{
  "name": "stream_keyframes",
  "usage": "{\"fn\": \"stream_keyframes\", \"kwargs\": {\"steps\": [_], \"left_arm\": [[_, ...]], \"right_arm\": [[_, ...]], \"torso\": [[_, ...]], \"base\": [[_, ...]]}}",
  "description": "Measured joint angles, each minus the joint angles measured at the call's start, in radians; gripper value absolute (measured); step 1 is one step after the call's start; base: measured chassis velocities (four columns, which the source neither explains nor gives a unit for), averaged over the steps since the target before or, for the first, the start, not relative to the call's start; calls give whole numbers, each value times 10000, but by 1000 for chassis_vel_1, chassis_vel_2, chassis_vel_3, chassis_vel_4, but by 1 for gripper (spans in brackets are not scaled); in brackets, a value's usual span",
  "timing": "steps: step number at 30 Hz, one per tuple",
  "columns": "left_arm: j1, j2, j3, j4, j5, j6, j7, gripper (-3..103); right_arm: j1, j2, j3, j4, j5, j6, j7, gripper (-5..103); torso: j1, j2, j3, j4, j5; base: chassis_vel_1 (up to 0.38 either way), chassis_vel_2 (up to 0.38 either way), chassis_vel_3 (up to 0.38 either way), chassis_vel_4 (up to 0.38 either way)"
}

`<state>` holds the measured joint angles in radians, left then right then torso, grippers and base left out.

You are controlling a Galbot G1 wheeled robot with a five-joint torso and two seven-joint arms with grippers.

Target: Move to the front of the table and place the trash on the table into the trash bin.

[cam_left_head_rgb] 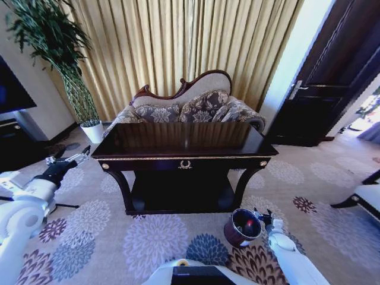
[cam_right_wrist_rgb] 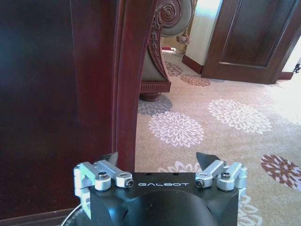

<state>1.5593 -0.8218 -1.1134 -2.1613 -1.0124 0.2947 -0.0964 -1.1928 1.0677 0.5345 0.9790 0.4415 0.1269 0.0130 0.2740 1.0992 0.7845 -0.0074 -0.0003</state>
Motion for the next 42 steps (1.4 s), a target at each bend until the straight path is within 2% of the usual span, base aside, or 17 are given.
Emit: {"fn": "stream_keyframes", "kwargs": {"steps": [1,6,34,38,42], "left_arm": [[-5,0,2,14,0,0,1,100],[-17,11,4,41,-1,-2,6,100],[-2,9,27,76,-23,-3,35,100],[2,4,11,91,-23,-3,37,100],[-16,4,7,89,-25,-6,39,100]], "right_arm": [[14,-8,0,9,7,-26,0,97],[12,-18,-3,25,18,-81,-1,100],[-159,-102,67,204,46,-317,-17,100],[-281,-221,106,562,204,-323,-18,100],[-573,-471,241,1761,545,-590,-18,100]], "torso": [[0,0,0,1,-1],[1,0,0,0,0],[0,0,0,0,0],[0,0,1,-1,3],[1,0,1,-1,2]], "base": [[0,0,0,0],[0,0,0,0],[0,0,0,0],[0,0,0,0],[0,0,0,0]]}}
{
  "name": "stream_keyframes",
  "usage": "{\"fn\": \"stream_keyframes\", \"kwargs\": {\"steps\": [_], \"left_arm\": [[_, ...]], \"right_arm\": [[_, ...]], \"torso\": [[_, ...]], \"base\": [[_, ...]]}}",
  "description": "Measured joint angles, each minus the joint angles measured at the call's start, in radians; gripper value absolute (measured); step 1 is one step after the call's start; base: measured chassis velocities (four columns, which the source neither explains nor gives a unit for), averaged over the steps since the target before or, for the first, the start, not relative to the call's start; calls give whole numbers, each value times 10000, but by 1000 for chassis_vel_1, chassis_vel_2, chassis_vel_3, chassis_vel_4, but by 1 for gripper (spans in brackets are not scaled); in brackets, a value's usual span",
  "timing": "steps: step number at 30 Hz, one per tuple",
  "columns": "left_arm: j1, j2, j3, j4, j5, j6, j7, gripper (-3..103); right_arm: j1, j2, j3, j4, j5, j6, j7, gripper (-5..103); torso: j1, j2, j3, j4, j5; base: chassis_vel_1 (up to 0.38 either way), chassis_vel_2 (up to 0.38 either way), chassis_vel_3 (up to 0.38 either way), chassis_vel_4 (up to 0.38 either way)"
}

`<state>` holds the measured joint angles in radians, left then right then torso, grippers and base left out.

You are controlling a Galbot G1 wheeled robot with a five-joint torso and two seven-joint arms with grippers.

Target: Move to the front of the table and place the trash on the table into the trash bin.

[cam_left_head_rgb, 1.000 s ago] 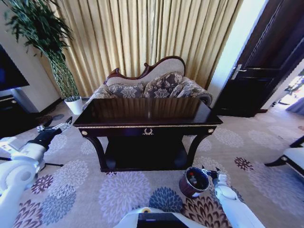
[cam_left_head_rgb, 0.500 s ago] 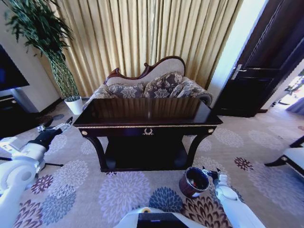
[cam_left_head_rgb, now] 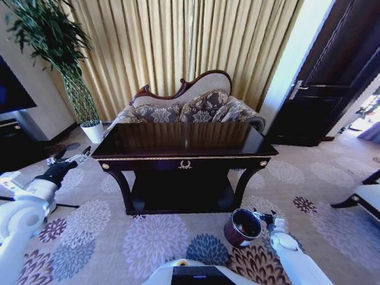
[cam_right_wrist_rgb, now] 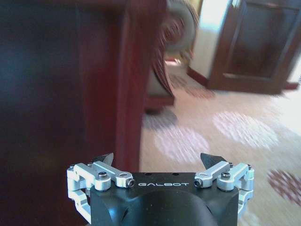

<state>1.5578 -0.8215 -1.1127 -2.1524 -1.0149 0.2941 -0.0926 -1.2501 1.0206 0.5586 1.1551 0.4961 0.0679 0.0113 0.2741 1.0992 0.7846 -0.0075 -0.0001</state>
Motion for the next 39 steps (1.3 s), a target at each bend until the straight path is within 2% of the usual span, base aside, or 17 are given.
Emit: {"fn": "stream_keyframes", "kwargs": {"steps": [4,5,7,8,11,12,16,25,39], "left_arm": [[-59,-84,-55,-62,19,-6,-11,100],[-59,-84,-55,-62,19,-6,-11,100],[-38,-149,-189,-180,126,-7,-17,100],[-38,-149,-189,-180,126,-7,-17,100],[72,-209,-395,-328,355,-8,-75,100],[72,-209,-395,-328,355,-8,-75,100],[116,-243,-491,-366,455,125,-246,100],[224,-126,-816,-341,469,242,-247,100],[194,-69,-691,-254,506,337,-118,100]], "right_arm": [[-594,-478,583,3136,833,-871,55,100],[-594,-478,583,3136,833,-871,55,100],[-829,-672,974,4804,1158,-1353,263,100],[-829,-672,974,4804,1158,-1353,263,100],[-1046,-822,1421,6504,1615,-2100,550,100],[-1046,-822,1421,6504,1615,-2100,550,100],[-1070,-910,1757,8348,1982,-3023,934,100],[-1235,-1088,2039,9923,2233,-3480,1006,100],[-1227,-1167,2140,10216,2393,-3611,1016,100]], "torso": [[0,0,0,2,-3],[0,0,0,2,-3],[0,1,-1,2,-6],[0,1,-1,2,-6],[0,0,-1,1,-3],[0,0,-1,1,-3],[0,1,0,2,-2],[-1,1,-1,0,-1],[-1,1,-1,1,-1]], "base": [[0,0,0,0],[0,0,0,0],[0,0,0,0],[0,0,0,0],[0,0,0,0],[0,0,0,0],[0,0,0,0],[0,0,0,0],[0,0,0,0]]}}
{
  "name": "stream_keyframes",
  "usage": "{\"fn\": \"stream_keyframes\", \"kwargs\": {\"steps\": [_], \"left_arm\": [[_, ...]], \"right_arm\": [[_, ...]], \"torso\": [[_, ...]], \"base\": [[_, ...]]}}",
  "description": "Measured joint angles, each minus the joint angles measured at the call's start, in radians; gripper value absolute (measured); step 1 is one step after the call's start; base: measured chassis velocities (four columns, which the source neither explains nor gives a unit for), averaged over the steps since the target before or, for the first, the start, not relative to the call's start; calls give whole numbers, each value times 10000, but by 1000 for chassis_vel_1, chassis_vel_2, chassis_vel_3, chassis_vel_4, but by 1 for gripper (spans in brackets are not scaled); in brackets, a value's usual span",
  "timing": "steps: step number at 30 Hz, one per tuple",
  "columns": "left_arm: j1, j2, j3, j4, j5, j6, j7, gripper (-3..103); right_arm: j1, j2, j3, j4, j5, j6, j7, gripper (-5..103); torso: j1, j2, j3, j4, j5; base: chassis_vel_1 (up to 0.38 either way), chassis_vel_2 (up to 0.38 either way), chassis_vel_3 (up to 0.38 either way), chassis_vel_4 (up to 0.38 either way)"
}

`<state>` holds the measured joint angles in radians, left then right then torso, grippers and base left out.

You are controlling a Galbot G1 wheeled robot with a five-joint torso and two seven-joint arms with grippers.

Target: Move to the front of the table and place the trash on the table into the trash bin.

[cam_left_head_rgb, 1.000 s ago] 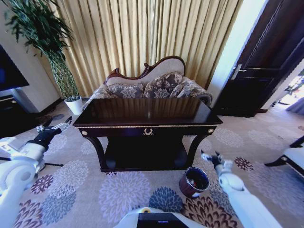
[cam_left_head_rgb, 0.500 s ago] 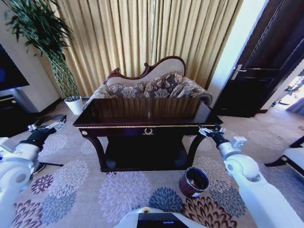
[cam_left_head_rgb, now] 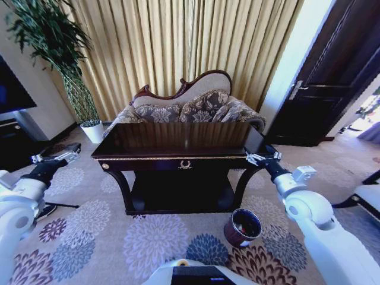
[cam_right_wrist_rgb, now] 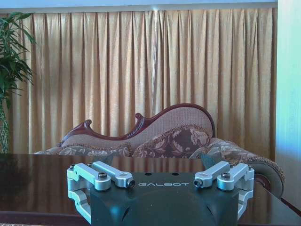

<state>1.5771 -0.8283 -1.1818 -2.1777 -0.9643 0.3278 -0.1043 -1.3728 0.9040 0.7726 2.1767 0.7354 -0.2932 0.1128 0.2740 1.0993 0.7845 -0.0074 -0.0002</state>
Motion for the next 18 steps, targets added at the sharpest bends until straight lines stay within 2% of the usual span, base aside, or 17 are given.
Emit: {"fn": "stream_keyframes", "kwargs": {"steps": [18], "left_arm": [[-29,-33,137,-20,48,34,-27,100]], "right_arm": [[2,-18,18,-8,51,24,-15,100]], "torso": [[0,0,0,0,0]], "base": [[17,-13,-13,14]]}}
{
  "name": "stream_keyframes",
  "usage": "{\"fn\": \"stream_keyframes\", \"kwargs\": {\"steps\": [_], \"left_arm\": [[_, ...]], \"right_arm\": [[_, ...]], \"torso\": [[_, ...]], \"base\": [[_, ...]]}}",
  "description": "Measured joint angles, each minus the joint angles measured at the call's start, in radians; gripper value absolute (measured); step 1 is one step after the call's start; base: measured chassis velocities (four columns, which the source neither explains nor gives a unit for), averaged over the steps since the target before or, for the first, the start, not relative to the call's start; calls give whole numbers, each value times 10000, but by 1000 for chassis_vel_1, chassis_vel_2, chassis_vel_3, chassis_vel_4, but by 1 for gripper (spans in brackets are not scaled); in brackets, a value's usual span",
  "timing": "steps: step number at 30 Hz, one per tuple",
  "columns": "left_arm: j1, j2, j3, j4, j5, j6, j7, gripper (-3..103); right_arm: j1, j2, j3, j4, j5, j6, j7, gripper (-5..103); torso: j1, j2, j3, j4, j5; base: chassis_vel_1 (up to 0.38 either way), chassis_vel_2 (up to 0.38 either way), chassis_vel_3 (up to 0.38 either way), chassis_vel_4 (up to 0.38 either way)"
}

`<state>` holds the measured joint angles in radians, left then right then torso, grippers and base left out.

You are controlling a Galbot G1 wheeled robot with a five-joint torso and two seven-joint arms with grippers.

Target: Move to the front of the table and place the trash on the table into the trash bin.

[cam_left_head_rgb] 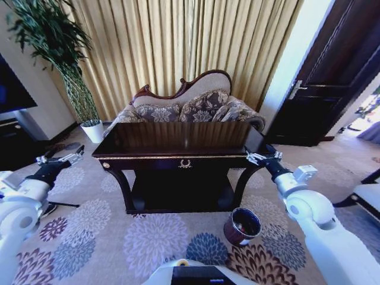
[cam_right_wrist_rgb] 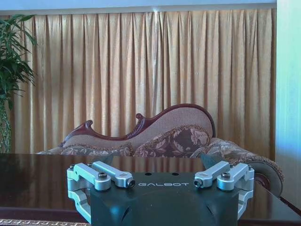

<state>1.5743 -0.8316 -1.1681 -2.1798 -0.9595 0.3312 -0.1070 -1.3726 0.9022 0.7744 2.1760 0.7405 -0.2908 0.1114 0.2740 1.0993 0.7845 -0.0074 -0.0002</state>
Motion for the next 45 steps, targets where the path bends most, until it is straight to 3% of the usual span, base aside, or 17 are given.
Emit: {"fn": "stream_keyframes", "kwargs": {"steps": [45], "left_arm": [[205,-38,-199,-200,-38,-11,5,100]], "right_arm": [[-278,-125,358,143,261,61,-11,100]], "torso": [[0,0,0,-1,0]], "base": [[113,-115,-119,114]]}}
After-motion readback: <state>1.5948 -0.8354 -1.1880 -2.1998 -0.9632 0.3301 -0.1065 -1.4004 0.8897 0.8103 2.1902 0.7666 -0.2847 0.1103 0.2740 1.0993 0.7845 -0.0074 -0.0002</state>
